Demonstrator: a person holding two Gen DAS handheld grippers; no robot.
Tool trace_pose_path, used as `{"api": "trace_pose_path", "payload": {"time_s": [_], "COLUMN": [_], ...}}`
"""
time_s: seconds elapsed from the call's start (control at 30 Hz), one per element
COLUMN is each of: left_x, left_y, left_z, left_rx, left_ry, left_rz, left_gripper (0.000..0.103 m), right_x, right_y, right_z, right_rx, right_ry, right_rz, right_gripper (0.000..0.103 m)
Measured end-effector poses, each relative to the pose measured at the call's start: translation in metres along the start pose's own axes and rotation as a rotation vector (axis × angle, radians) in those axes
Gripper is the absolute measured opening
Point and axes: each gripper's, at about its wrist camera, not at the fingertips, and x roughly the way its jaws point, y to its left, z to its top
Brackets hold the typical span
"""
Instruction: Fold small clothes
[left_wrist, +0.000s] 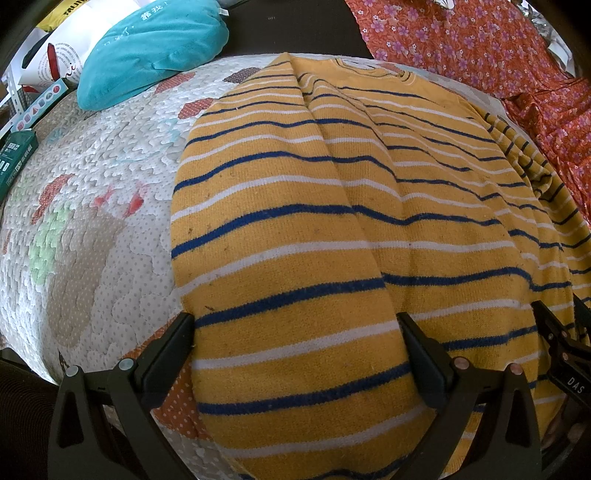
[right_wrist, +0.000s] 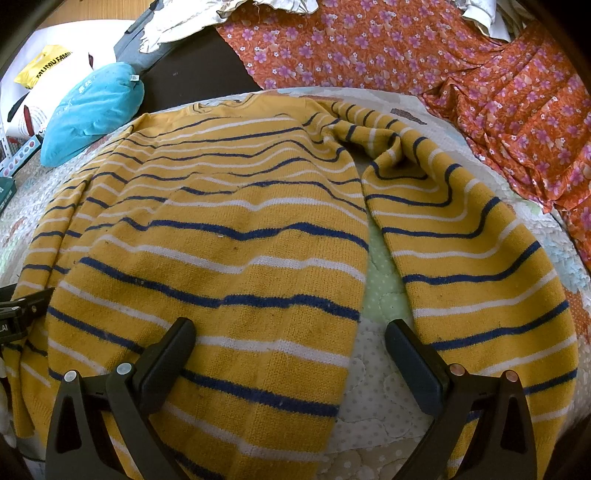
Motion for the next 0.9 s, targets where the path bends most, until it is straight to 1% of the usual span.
{"api": "trace_pose_path", "payload": {"time_s": [0.27,0.53,0.6,0.77,0.83,0.9], "left_x": [0.0001,0.0004,0.0007,0.0014,0.0016,0.0016], "left_y": [0.0011,0.0018,0.0021,0.0038,0.0039,0.0044], "left_z": [0.0003,0.0028,0.003,0.0033,0.003,0.0029], "left_rx": [-0.002,-0.009,-0.01,-0.015,-0.017,-0.019], "left_ry": [0.006,0.014,0.015,0.019,0.018,0.017], "left_rz": [-0.005,-0.01,-0.012,-0.016,-0.016,-0.016], "left_gripper": [0.103,0.103,0.103,0.103,0.103,0.103], "right_x": [0.0002,0.0017,0.0024,0.0045,0.0049,0.0055], "right_y": [-0.0005,-0.002,-0.0023,-0.0013,-0.002,-0.0053], "right_z": [-0.0006,0.0035,0.0043,0.0077,0.0073,0.0079], "right_rx": [0.011,0.004,0.006,0.022,0.001,0.017], "right_ry": [-0.004,0.005,0.012,0.063,0.072,0.071], "right_rz": [0.013,-0.006,-0.011,-0.052,-0.058,-0.026], "right_gripper": [0.103,0.103,0.103,0.103,0.103,0.103]}}
